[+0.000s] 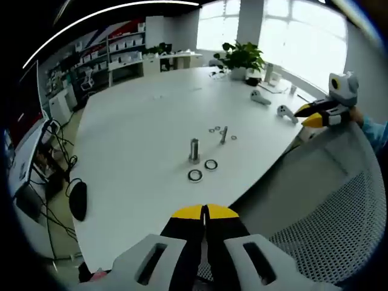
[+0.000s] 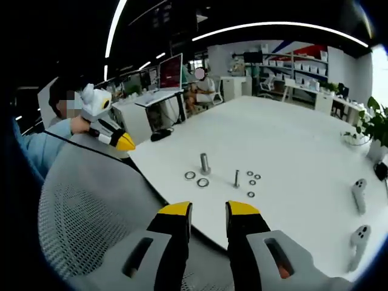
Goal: Place the washer onto the threaded stud by aligning its center hole with the stud, sliding it down to the base, and recovering from edge contact or off-axis alignment until the washer reaches the visible bottom stop.
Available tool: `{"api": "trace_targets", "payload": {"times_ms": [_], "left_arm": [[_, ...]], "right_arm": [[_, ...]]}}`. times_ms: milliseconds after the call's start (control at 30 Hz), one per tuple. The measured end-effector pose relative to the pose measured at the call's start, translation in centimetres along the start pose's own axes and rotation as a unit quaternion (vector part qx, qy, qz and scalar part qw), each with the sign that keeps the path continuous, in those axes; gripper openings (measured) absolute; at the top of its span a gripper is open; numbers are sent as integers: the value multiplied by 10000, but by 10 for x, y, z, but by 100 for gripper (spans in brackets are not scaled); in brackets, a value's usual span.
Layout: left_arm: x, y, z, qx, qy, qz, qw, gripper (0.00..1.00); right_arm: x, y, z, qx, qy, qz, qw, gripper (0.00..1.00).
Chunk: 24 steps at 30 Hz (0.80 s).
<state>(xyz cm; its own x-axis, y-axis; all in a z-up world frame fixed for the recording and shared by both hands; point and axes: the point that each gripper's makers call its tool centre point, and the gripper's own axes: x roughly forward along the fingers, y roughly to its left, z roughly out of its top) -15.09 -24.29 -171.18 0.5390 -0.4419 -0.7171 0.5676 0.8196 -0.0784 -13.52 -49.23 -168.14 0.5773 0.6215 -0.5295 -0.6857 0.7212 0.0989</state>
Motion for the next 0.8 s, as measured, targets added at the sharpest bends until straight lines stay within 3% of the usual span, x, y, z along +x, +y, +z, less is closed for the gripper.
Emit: {"api": "trace_targets", "payload": {"times_ms": [800], "left_arm": [[3,1,-6,41,199,-56,9998,0]], "right_arm": [[1,2,-4,108,98,65,9999,24]]}}
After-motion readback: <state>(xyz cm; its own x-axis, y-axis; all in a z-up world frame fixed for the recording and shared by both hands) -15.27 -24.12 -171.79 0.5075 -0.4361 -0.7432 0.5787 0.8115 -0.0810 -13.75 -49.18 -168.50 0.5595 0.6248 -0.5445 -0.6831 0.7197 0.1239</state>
